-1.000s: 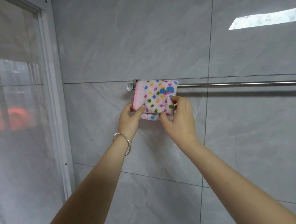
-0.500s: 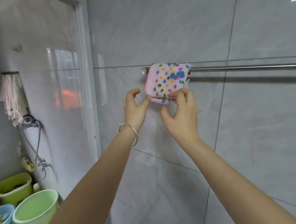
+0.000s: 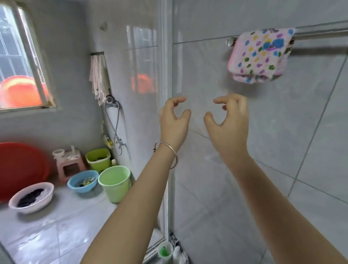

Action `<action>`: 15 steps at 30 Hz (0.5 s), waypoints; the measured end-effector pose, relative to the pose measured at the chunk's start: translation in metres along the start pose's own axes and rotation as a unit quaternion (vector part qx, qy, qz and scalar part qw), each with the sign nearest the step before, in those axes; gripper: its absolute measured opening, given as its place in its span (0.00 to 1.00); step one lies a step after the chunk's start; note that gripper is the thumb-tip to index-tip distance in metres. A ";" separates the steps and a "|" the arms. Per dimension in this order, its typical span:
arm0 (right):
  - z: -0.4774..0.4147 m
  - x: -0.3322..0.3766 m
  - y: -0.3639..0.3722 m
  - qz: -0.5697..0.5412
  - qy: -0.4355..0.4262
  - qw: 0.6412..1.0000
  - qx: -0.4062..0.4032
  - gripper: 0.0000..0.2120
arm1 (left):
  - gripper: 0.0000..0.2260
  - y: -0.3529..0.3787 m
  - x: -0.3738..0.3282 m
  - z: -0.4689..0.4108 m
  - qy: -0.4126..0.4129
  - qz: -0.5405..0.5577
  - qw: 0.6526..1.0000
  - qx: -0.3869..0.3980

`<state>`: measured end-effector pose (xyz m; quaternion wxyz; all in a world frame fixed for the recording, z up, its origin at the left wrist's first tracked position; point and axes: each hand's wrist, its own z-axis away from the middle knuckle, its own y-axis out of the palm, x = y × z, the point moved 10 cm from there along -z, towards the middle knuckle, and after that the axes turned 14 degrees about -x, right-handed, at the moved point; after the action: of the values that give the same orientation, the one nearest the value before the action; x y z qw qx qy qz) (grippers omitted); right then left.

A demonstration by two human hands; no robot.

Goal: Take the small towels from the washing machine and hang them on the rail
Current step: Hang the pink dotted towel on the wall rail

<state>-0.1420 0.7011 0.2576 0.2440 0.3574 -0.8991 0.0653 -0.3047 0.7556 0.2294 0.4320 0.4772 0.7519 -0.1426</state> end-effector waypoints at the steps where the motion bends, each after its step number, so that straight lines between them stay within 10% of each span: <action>1: 0.010 0.007 0.001 -0.009 0.008 1.000 0.006 0.13 | 0.12 -0.015 -0.001 0.004 0.001 -0.004 1.000 -0.011; 15: 0.199 0.146 0.023 -0.155 0.188 0.954 0.175 0.10 | 0.13 -0.280 -0.025 0.087 -0.094 -0.030 0.985 -0.144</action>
<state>-0.3273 0.5707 0.1560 0.3493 0.5108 -0.7448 0.2495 -0.4910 0.5450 0.1423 0.5600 0.3719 0.7349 -0.0902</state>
